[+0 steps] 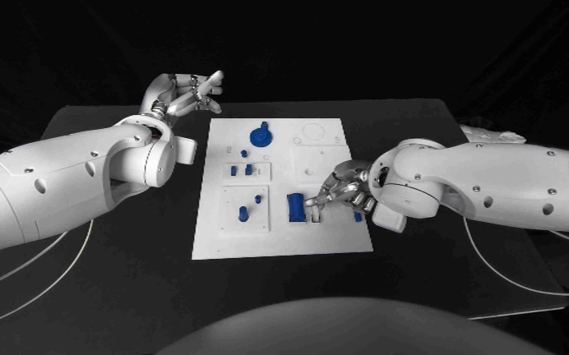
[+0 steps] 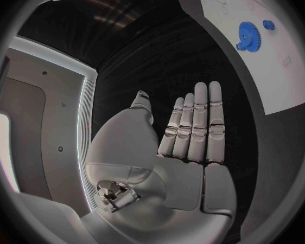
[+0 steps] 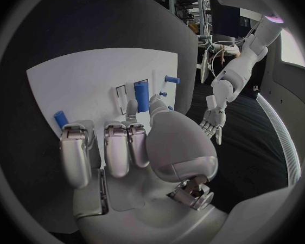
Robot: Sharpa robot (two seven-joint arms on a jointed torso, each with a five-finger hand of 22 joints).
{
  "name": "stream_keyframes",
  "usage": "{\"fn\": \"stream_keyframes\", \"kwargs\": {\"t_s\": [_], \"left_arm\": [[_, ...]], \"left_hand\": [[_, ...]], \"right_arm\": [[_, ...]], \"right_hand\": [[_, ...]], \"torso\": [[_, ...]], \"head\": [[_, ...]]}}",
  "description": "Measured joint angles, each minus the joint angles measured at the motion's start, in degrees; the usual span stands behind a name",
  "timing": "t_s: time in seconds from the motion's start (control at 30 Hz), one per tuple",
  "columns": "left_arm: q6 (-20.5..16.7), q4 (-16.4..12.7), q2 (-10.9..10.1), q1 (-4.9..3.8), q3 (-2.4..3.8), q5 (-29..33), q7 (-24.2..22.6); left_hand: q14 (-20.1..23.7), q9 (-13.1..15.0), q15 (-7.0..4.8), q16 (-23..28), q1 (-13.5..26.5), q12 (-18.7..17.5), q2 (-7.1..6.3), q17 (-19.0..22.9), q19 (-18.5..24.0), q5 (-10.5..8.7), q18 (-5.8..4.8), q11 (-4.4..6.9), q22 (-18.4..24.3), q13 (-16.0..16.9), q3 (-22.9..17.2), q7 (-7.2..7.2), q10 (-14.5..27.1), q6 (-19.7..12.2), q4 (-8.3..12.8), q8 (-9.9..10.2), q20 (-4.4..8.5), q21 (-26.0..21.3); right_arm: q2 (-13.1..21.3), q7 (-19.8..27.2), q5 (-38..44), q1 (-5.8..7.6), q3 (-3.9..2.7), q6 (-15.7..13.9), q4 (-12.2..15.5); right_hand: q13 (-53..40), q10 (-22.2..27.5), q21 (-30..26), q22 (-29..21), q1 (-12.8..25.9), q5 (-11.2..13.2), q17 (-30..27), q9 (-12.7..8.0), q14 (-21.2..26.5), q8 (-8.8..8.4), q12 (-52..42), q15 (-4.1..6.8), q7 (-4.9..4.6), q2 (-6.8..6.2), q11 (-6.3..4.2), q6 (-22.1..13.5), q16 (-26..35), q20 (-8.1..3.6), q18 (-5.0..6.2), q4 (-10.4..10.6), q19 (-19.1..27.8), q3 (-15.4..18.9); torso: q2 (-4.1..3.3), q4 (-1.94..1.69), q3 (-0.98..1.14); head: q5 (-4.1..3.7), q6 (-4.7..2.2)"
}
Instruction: Assemble the parts on the task board
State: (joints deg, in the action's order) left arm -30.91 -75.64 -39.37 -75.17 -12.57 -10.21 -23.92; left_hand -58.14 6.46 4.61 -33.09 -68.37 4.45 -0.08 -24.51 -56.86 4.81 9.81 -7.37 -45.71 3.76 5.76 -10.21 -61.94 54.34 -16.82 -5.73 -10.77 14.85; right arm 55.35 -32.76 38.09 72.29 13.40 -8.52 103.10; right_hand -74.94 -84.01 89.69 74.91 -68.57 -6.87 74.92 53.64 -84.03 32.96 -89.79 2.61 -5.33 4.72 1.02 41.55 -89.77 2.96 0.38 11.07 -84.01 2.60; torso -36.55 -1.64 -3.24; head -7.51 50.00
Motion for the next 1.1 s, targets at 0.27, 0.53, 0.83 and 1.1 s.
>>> {"fn": "stream_keyframes", "kwargs": {"t_s": [0.27,0.53,0.83,1.1], "left_arm": [[0.00,0.01,0.09,0.00,0.00,0.00,0.05],[0.01,0.00,0.21,-0.01,0.00,0.00,0.09],[0.02,0.03,0.24,0.00,0.00,0.00,0.10],[0.03,0.02,0.16,0.00,-0.01,0.00,0.12]], "left_hand": [[0.00,-0.01,0.00,0.00,0.00,0.00,0.00,0.00,0.00,0.00,0.00,0.00,0.00,0.00,0.00,0.00,0.00,0.00,0.00,0.00,0.00,0.00],[0.00,-0.01,0.00,0.00,0.00,0.00,0.00,-0.01,0.00,0.00,0.00,0.00,0.00,0.00,0.00,0.00,0.00,0.00,0.00,0.00,0.00,0.00],[0.00,-0.01,0.00,0.00,0.00,0.00,0.00,0.05,0.00,0.00,0.00,0.00,0.10,0.00,0.16,0.00,0.00,0.00,0.16,0.00,0.00,-0.22],[0.00,-0.01,0.00,0.00,0.00,0.00,0.00,0.05,0.00,0.00,0.00,0.00,0.10,0.00,0.16,0.00,0.00,0.00,0.16,0.00,0.00,-0.22]], "right_arm": [[6.84,0.60,4.04,0.47,0.02,-1.72,3.60],[10.78,-1.04,12.97,-0.52,0.11,-1.25,5.41],[11.38,-3.14,16.68,-1.21,0.12,-0.28,5.14],[10.94,-4.31,17.82,-1.33,0.12,0.43,4.50]], "right_hand": [[0.02,-0.09,0.00,0.00,0.44,-7.15,0.00,-11.57,0.10,-11.04,0.01,-2.31,-2.15,-1.96,2.33,-1.91,0.00,2.40,0.01,-1.12,0.00,0.30],[0.02,-0.09,0.00,0.00,3.73,-12.78,-0.01,-16.46,-0.01,-13.58,0.01,-2.42,-3.00,-1.71,2.74,0.14,0.00,2.81,0.00,-0.30,0.00,-0.02],[0.03,0.12,0.00,0.04,3.96,-12.78,-0.01,-17.32,-0.10,-12.86,0.01,-2.51,-2.57,-1.49,2.95,4.58,0.00,3.22,0.00,-0.88,0.00,-1.21],[0.03,0.12,0.00,0.03,3.95,-12.42,-0.01,-16.70,-0.10,-11.96,0.01,-2.51,-2.22,-1.49,2.94,5.59,0.00,3.21,0.00,-1.19,0.00,-1.52]], "torso": [[-0.01,0.07,-0.03],[-0.02,0.13,0.06],[0.01,0.09,0.12],[-0.02,0.01,0.07]], "head": [[-1.49,0.00],[-3.42,0.00],[-3.92,0.00],[-3.93,0.00]]}}
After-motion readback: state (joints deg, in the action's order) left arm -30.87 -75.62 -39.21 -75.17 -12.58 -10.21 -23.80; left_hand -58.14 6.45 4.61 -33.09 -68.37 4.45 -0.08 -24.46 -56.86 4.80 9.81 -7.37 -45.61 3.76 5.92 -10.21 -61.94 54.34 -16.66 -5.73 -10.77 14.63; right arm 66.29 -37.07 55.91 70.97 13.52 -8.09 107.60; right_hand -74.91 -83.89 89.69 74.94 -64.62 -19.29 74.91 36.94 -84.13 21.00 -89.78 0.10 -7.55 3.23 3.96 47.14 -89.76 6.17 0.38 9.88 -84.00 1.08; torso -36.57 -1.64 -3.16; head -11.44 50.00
